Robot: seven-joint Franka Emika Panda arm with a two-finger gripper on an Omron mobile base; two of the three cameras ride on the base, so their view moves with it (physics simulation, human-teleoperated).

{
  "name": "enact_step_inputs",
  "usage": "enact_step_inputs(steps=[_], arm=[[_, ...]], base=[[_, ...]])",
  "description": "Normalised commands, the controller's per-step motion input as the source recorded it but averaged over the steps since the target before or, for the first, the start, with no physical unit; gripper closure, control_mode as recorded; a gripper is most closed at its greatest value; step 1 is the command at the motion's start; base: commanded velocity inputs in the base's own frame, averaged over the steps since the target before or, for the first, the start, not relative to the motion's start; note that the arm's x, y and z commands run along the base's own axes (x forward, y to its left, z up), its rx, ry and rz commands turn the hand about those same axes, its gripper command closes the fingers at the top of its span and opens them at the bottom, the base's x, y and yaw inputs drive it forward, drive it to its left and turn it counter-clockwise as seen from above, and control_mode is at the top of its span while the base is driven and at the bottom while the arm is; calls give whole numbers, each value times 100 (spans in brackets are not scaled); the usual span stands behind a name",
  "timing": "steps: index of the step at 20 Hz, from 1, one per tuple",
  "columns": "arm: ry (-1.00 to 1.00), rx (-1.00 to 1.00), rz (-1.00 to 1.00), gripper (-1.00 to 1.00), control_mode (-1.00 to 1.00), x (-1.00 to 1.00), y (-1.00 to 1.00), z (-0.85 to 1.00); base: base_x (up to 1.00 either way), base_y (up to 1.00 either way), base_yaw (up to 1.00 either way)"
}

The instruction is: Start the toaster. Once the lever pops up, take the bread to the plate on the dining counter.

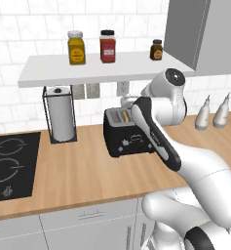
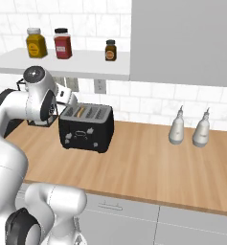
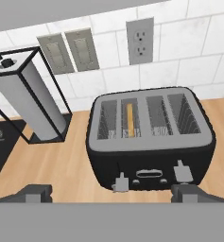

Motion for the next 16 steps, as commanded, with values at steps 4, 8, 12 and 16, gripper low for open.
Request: enact_step_inputs(steps=[4,8,12,16], arm=[[0,0,0,-100,-100,0,0,0],[0,0,0,-100,-100,0,0,0],[0,0,0,-100,-100,0,0,0],[0,0,0,-100,-100,0,0,0]], base=[[0,0,0],[0,0,0],[0,0,0],[0,0,0]])
